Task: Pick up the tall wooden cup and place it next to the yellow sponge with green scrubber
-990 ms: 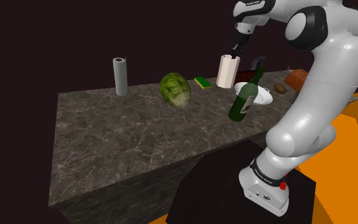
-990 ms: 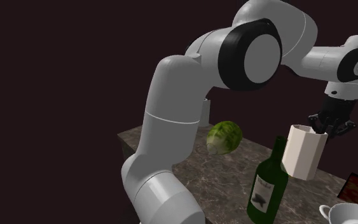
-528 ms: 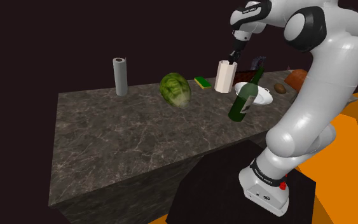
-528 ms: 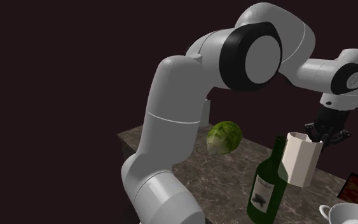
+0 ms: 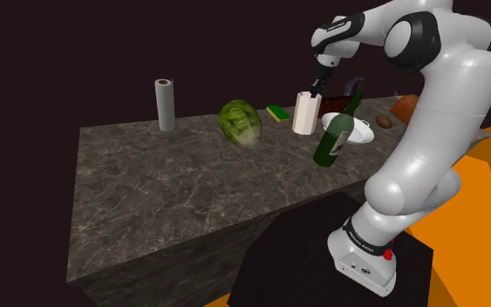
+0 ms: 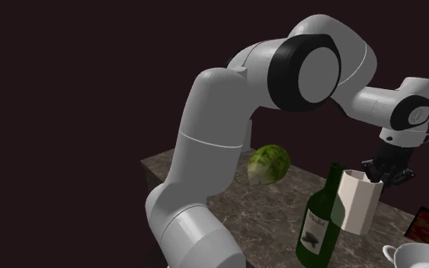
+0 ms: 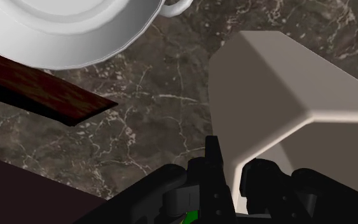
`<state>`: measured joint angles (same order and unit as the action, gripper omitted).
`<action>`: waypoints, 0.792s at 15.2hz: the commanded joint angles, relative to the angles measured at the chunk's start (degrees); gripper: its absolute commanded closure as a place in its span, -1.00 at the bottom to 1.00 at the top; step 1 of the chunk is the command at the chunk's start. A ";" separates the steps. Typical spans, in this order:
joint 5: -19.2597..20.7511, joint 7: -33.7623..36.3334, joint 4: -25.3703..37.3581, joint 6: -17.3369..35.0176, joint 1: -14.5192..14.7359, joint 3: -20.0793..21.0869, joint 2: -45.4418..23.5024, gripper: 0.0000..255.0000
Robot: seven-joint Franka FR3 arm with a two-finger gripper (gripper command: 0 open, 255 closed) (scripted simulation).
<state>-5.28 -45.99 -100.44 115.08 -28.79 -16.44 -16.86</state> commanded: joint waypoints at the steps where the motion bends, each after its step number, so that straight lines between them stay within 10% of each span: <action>1: -0.07 -0.03 -0.61 0.82 0.02 0.03 -0.14 1.00; 8: -0.07 -0.03 -0.60 0.82 0.02 0.03 -0.14 1.00; 9: -0.07 -0.02 -0.60 0.83 0.02 0.04 -0.15 -1.00; 12: -0.08 -0.03 -0.56 0.81 0.01 0.04 -0.18 -1.00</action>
<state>-5.36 -46.02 -101.01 115.88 -28.78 -16.41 -17.04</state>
